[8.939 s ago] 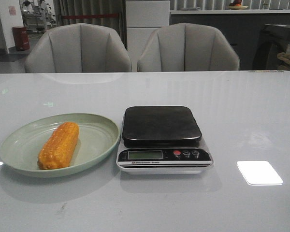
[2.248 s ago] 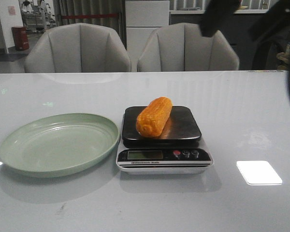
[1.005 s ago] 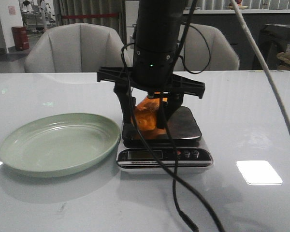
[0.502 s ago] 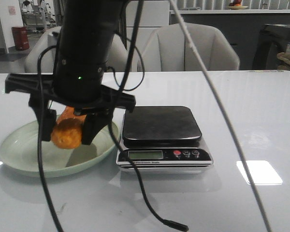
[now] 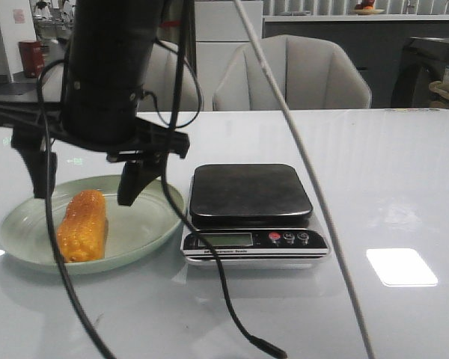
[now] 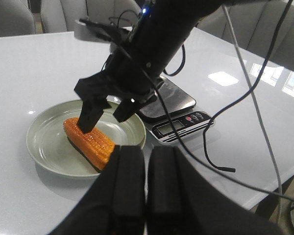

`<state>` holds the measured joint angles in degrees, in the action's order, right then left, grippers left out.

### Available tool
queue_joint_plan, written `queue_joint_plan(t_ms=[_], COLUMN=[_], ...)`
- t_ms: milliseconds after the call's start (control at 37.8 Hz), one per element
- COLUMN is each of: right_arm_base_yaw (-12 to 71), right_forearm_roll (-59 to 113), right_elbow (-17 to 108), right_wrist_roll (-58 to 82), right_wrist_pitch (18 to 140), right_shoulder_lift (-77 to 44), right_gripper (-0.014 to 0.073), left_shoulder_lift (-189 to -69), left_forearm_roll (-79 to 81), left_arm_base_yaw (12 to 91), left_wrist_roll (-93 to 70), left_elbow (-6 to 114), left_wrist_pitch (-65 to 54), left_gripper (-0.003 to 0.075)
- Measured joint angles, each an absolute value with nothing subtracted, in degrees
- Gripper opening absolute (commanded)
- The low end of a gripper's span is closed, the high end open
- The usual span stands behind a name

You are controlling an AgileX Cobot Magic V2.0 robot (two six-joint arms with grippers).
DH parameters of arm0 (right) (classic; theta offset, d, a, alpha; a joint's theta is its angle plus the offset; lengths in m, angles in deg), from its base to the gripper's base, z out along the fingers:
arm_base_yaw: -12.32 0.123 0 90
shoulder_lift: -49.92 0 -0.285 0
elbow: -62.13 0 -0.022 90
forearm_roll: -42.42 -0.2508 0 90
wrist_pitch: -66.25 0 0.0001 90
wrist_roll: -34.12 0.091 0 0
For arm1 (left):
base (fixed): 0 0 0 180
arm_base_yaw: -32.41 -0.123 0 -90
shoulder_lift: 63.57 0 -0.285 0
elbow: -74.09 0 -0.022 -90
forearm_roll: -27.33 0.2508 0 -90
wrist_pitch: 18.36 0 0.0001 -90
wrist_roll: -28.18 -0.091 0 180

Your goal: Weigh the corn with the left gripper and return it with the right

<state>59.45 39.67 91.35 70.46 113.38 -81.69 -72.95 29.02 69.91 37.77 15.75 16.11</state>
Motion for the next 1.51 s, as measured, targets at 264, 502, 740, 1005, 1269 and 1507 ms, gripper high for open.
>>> queue_joint_plan(t_ms=[264,502,740,1005,1269,1507], right_arm_base_yaw=[53.2,47.7,42.0,39.3,39.3,39.3], right_forearm_roll=[40.3,40.4,40.4,40.5,40.6,40.8], right_elbow=[90.5,81.2,66.1,47.2,29.8,16.1], right_wrist_roll=[57.9,49.8,45.0,42.4,42.1,41.1], right_wrist_pitch=[123.6,125.2,121.1,110.3,97.9,89.1], right_shoulder_lift=[-72.8,-62.6,-47.4,-27.8,-8.2,9.6], right_gripper=[0.0603,0.0603,0.0603,0.0603,0.0603,0.0603], left_shoulder_lift=[-72.9,-72.9,-72.9,-72.9,-72.9,-72.9], left_forearm_roll=[29.0,29.0,29.0,29.0,29.0,29.0], left_arm_base_yaw=[69.9,69.9,69.9,69.9,69.9,69.9], left_wrist_roll=[37.8,37.8,37.8,37.8,37.8,37.8], left_elbow=[15.8,15.8,15.8,15.8,15.8,15.8], left_wrist_pitch=[16.1,16.1,16.1,16.1,16.1,16.1], left_gripper=[0.0114,0.0114,0.0114,0.0114,0.0114,0.0114])
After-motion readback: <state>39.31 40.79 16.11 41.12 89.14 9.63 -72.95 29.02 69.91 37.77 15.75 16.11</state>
